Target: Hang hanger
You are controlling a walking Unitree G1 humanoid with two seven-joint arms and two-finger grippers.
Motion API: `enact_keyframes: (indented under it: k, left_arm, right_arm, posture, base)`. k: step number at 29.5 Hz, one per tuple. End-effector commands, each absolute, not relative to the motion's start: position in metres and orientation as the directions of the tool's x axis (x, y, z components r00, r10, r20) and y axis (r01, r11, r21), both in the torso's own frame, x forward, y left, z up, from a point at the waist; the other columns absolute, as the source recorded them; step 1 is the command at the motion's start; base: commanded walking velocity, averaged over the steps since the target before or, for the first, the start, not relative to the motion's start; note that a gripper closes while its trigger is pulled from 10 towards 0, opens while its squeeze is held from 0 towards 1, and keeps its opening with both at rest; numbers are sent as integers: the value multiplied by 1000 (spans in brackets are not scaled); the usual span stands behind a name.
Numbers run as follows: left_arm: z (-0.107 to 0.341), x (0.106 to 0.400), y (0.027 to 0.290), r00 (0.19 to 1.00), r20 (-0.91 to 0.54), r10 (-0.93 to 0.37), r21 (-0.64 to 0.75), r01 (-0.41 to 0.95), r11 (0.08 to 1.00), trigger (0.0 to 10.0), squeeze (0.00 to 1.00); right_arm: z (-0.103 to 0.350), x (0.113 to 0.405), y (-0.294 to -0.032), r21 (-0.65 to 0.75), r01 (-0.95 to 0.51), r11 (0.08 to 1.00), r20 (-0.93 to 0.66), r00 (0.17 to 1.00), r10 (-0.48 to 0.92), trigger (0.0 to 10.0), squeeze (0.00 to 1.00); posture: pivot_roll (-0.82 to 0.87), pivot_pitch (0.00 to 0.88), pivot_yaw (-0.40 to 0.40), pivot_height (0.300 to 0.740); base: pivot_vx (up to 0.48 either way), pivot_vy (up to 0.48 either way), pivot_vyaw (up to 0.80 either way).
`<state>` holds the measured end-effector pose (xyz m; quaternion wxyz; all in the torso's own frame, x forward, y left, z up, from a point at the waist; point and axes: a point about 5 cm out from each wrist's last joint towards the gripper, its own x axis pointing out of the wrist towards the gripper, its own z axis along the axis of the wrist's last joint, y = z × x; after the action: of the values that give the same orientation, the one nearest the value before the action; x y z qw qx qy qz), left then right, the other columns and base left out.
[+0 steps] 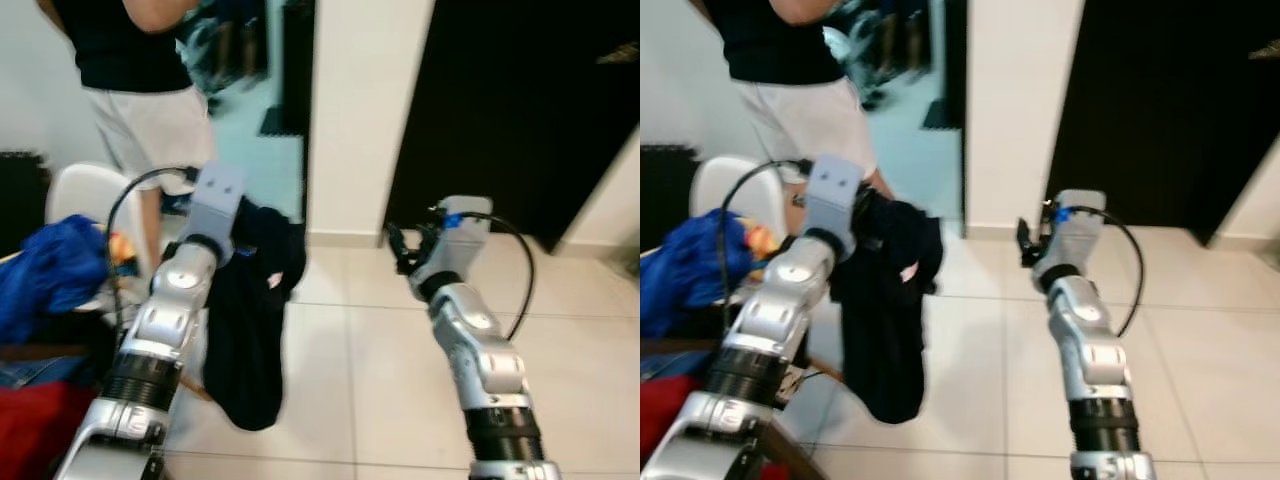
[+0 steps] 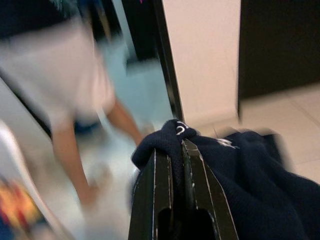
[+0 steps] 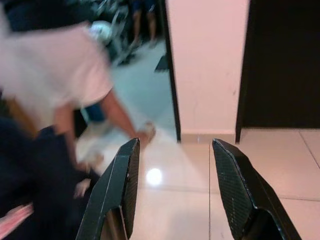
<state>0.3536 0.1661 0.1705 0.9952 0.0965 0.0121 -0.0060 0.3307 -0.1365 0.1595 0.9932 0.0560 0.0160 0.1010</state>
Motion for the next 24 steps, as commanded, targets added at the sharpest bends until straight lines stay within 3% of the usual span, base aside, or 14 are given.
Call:
enact_keyframes:
  k: [1, 2, 3, 17, 24]
  left_arm:
    - [155, 349, 167, 993, -117, 9, 137, 7, 991, 3490, 0]
    - [155, 349, 167, 993, -117, 9, 137, 7, 991, 3490, 0]
    - [142, 342, 168, 981, -194, 20, 110, 2, 994, 10000, 0]
    - [130, 317, 162, 971, -234, 53, 70, -37, 997, 10000, 0]
    - [132, 314, 160, 970, -237, 57, 83, -38, 996, 10000, 0]
  right_arm:
    - [142, 328, -135, 107, -216, 971, -103, 969, 227, 10000, 0]
    - [142, 328, -135, 107, -216, 971, -103, 969, 227, 10000, 0]
    - [134, 327, -131, 106, -238, 965, -134, 959, 251, 10000, 0]
    - [105, 322, -126, 107, -291, 951, -282, 908, 310, 10000, 0]
    - [103, 321, -126, 88, -292, 952, -292, 907, 305, 10000, 0]
  posture:
    - [-11, 49, -29, 740]
    - [-11, 49, -29, 740]
    - [-4, 61, -41, 740]
    - [4, 94, -60, 740]
    - [-6, 104, -52, 740]
  base:
    - [0, 0, -800]
    - [0, 0, -800]
    - [0, 0, -800]
    - [0, 0, -800]
    - [0, 0, -120]
